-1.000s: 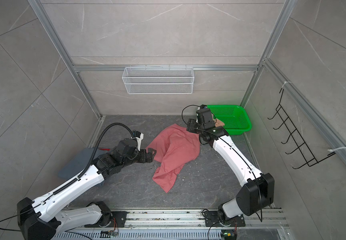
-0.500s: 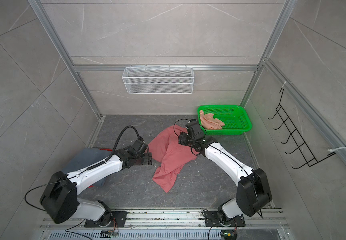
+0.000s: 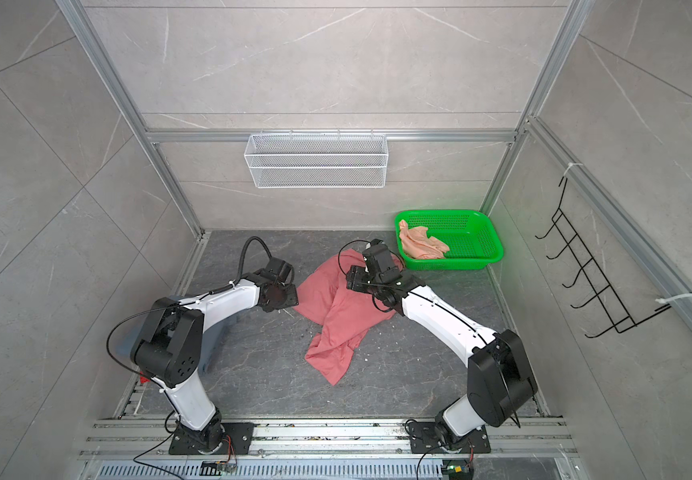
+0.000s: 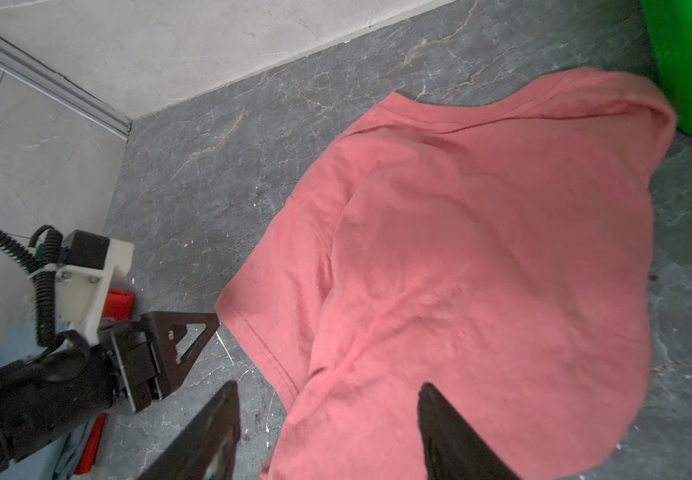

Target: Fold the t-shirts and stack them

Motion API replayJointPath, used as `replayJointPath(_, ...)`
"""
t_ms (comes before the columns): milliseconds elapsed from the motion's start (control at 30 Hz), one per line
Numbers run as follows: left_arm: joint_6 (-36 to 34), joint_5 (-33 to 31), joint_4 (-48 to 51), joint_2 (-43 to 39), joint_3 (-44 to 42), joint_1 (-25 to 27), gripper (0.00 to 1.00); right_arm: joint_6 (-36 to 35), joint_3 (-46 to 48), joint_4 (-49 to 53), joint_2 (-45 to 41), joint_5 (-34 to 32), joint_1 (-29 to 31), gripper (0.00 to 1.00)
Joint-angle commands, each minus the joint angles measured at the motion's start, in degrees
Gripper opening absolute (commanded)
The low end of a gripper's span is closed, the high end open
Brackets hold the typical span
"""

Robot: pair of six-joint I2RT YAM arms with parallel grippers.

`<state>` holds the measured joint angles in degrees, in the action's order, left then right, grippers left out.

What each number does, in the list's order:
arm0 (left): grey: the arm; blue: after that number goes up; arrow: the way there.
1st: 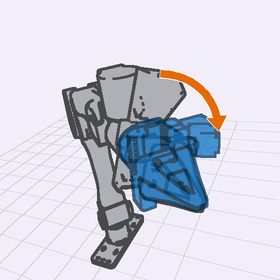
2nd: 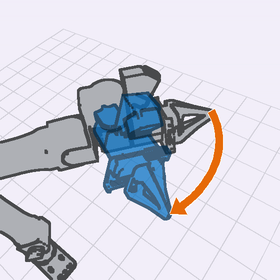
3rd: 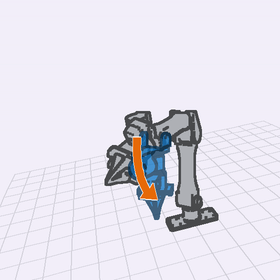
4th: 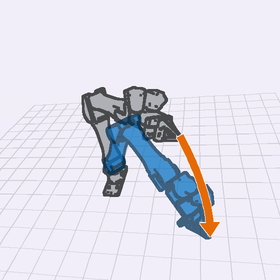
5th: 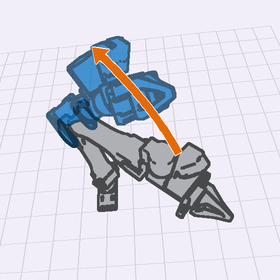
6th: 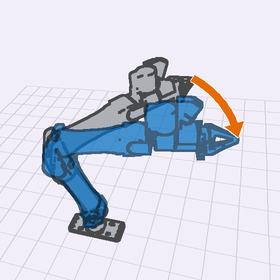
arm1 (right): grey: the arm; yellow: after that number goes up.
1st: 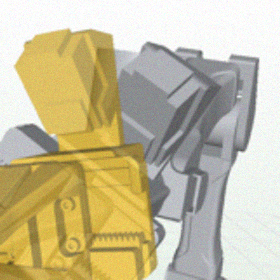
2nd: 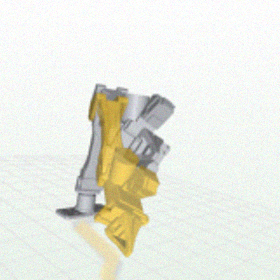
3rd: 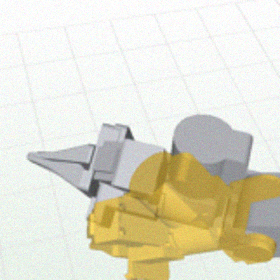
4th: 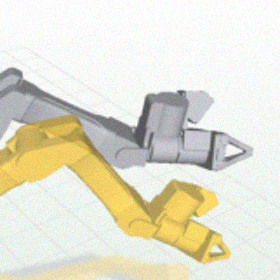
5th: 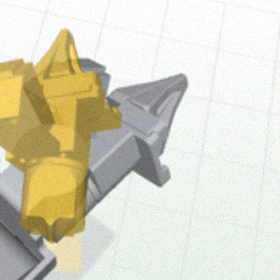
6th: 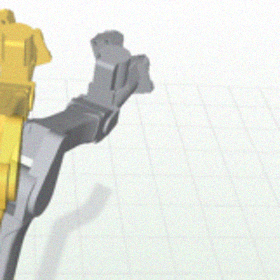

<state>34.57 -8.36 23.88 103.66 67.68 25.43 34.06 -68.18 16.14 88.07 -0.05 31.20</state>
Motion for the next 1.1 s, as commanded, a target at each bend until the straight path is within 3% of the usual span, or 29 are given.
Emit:
replayJointPath(0, 0.41, 1.9, -0.67, 2.6, 2.34, -0.5, 0.61, -0.58, -1.11, -1.44, 1.16, 0.85, 0.68, 0.68)
replayJointPath(100, 0.5, 2.02, -0.76, 4.71, 3.31, -0.55, 0.6, -0.86, -1.25, -1.79, 1.09, 1.1, 1.14, 0.68)
replayJointPath(233, 0.67, 0.3, 0.25, 7.0, 4.48, -0.47, 0.5, -1.48, -1.56, -2.24, 1.3, 1.2, 1.73, 0.69)
replayJointPath(400, 0.16, 2.68, -0.68, 8.53, 5.13, -0.46, 0.22, -0.14, -2.3, -2.6, 2.93, 1.61, 2.08, 0.69)
replayJointPath(500, -0.18, 3.68, -1.83, 6.48, 3.78, -0.38, 0.12, 2.66, -3.52, -2.63, 4.88, 2.74, 2.58, 0.69)
replayJointPath(833, 4.51, 6.6, -13.11, -9.6, -13.86, 1.72, 0.06, 13.24, -14.72, 1.41, 18.71, 2.22, 8.55, 0.7)
replayJointPath(1067, 5.02, 3.26, -16.1, -14.54, -21.49, 6.1, 0.06, 17.02, -24.2, 5.26, 29.78, 3.9, 13.75, 0.7)
